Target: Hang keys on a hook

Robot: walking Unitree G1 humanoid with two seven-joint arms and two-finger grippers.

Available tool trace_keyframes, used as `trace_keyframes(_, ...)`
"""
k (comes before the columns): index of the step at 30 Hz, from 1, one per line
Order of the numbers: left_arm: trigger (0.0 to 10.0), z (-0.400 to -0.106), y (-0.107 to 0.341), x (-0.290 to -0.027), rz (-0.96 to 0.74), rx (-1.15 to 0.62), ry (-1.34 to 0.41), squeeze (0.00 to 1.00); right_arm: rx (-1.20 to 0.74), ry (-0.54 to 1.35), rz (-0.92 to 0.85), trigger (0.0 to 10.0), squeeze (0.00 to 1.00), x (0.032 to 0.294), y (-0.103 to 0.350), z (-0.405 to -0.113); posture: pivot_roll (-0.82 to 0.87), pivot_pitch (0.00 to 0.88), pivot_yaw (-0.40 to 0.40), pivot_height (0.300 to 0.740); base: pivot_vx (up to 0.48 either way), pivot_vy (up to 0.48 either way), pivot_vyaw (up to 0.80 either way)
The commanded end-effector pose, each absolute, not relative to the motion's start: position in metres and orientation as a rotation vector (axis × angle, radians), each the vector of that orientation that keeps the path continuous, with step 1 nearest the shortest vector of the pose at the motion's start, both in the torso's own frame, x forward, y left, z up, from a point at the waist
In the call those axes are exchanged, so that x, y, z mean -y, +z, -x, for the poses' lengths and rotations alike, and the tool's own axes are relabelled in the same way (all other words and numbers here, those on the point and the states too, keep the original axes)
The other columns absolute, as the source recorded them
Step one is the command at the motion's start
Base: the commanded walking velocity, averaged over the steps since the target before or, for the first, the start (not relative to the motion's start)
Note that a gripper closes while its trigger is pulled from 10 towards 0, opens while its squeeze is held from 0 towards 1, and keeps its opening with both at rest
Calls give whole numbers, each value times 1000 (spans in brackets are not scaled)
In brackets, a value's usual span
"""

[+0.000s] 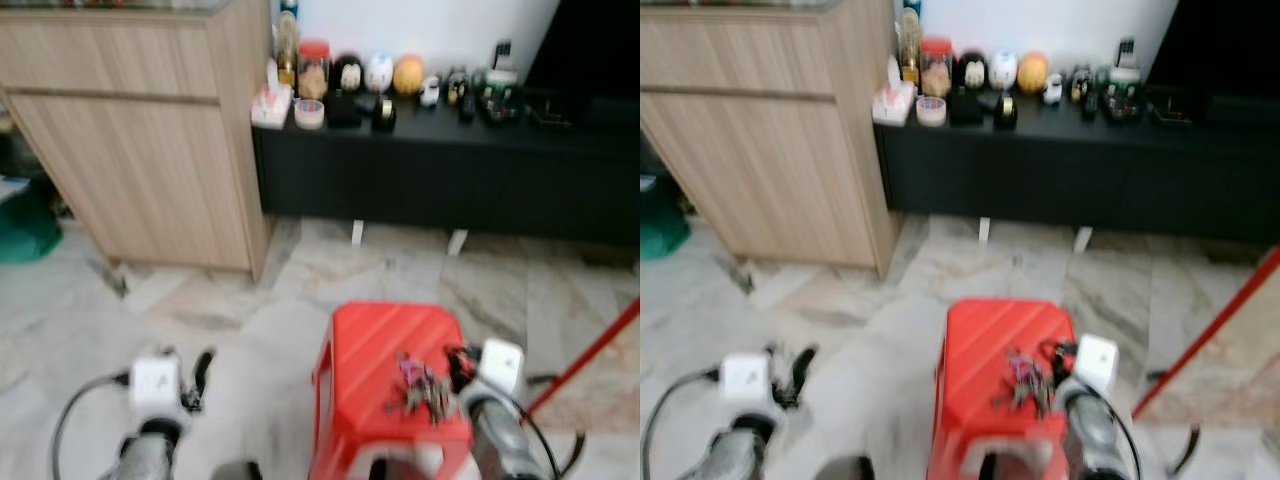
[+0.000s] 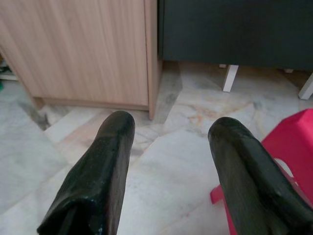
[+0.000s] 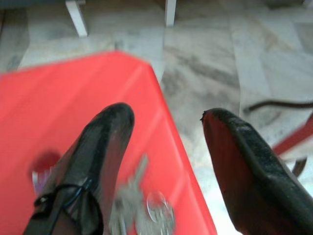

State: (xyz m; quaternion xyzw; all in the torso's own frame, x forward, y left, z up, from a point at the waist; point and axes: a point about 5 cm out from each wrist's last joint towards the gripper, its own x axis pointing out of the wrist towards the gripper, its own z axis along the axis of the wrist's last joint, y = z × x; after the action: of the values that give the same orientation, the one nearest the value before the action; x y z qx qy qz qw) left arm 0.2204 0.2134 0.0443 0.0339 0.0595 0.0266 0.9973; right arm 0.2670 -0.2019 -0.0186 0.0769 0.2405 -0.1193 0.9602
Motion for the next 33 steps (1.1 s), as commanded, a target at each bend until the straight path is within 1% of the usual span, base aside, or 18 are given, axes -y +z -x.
trace_keyframes(1,10000,-216,43,-218,-75,-129,69,0,-492,-197,-163,10000,0,192,-19,-269,94,36,-74,625,0,0,0)
trace_keyframes(11,10000,-215,42,-218,-75,-136,69,0,-566,9,-114,10000,0,175,-25,-267,92,44,-75,625,0,0,0)
trace_keyframes(12,10000,-214,42,-217,-74,-137,69,0,-577,37,-104,10000,910,172,-26,-267,91,46,-76,625,0,0,0)
trace_keyframes(13,10000,-214,42,-217,-73,-137,69,0,-584,54,-96,10000,910,170,-27,-267,91,46,-76,625,0,0,0)
trace_keyframes(14,10000,-214,42,-217,-73,-139,69,0,-595,75,-68,10000,1000,168,-27,-266,89,48,-76,625,0,0,0)
trace_keyframes(15,10000,-213,41,-217,-73,-141,68,0,-623,114,-30,10000,1000,163,-30,-264,89,52,-77,625,0,0,0)
trace_keyframes(20,10000,-211,40,-216,-70,-147,67,0,-667,114,-12,10000,1000,160,-34,-263,91,59,-79,625,0,0,0)
trace_keyframes(21,10000,-210,40,-215,-70,-147,67,0,-678,102,-4,10000,918,161,-34,-262,92,63,-80,625,0,0,0)
trace_keyframes(22,10000,-210,40,-215,-69,-147,67,0,-686,94,1,10000,918,162,-35,-262,92,63,-80,625,0,0,0)
trace_keyframes(23,10000,-210,40,-215,-69,-148,66,0,-691,84,-1,10000,0,162,-35,-262,90,67,-81,625,0,0,0)
trace_keyframes(33,10000,-201,38,-214,-69,-160,68,0,-702,-8,-81,10000,0,164,-37,-261,103,94,-87,625,0,0,0)
